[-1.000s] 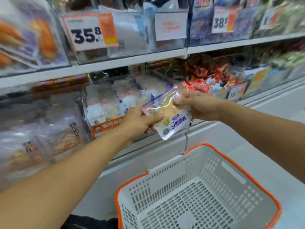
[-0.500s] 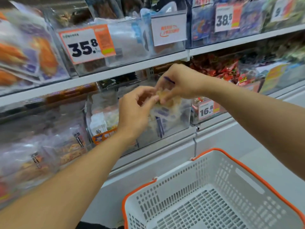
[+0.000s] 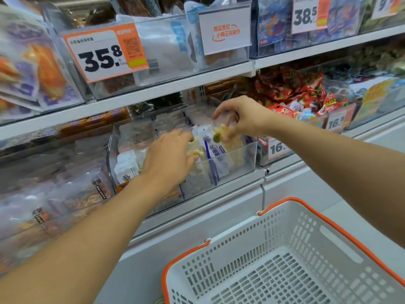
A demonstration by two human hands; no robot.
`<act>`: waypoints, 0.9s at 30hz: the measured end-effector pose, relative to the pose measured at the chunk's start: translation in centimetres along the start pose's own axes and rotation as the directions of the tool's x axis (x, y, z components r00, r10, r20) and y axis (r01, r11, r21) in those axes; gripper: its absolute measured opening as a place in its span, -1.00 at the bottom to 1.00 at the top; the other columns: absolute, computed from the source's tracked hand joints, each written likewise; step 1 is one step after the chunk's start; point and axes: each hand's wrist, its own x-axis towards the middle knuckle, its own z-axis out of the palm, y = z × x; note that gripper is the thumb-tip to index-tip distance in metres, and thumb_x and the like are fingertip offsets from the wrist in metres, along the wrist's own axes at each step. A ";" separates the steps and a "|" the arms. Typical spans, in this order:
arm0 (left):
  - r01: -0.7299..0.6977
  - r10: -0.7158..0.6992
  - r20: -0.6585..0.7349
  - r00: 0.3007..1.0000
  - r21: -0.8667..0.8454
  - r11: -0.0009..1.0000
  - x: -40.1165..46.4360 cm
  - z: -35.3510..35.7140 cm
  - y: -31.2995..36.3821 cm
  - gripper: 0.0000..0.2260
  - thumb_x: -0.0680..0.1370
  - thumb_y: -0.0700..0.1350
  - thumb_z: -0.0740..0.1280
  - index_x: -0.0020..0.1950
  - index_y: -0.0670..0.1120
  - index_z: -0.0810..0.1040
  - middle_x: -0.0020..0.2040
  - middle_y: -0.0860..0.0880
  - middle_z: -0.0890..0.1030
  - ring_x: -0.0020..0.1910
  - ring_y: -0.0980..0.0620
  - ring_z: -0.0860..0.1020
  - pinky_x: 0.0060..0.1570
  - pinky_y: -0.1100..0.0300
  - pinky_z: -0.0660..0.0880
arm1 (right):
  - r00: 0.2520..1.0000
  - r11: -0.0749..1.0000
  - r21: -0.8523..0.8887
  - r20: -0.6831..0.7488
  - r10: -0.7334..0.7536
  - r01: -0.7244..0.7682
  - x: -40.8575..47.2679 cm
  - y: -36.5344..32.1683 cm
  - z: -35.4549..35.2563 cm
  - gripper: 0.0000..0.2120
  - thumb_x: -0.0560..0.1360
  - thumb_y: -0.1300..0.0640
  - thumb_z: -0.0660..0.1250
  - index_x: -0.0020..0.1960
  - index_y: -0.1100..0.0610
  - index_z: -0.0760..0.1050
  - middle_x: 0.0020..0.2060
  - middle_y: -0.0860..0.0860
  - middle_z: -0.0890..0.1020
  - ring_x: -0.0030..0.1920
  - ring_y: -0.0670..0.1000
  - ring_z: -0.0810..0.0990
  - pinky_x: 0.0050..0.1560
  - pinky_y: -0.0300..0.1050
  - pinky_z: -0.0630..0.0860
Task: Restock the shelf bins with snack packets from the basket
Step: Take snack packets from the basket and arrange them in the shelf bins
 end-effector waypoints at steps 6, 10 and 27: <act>0.003 -0.003 -0.032 0.999 -0.001 1.000 -0.5 -0.1 0.1 -0.69 0.56 0.09 0.37 0.23 -0.01 0.50 0.20 -0.02 0.53 0.21 -0.08 0.46 0.02 0.08 0.38 | 0.997 0.758 -0.652 -0.061 -0.048 -0.003 -0.4 -2.5 0.5 -0.64 0.30 -0.03 0.60 -0.06 0.05 0.50 -0.14 0.00 0.58 -0.15 0.09 0.53 -0.25 -0.07 0.42; -0.027 0.028 -0.059 0.998 0.022 0.999 -0.7 0.0 0.2 -0.71 0.57 0.10 0.35 0.21 -0.02 0.50 0.20 -0.02 0.53 0.20 -0.08 0.46 0.11 0.06 0.37 | 0.998 0.723 -0.689 -0.068 -0.010 -0.040 -1.2 -2.1 0.8 -0.68 0.37 -0.07 0.53 -0.05 0.07 0.50 -0.13 0.03 0.58 -0.17 0.11 0.53 -0.23 -0.03 0.45; -0.519 0.335 0.869 0.366 -0.108 0.848 -9.2 6.8 -2.1 -0.69 0.56 0.15 0.34 0.21 0.02 0.58 0.00 0.09 0.62 -0.06 0.04 0.52 -0.04 0.13 0.48 | 0.443 0.915 -0.248 0.814 0.375 -0.318 -17.9 3.1 27.5 -0.51 0.50 -0.02 0.47 0.33 0.17 0.48 0.26 0.12 0.53 -0.16 -0.04 0.60 -0.15 -0.22 0.60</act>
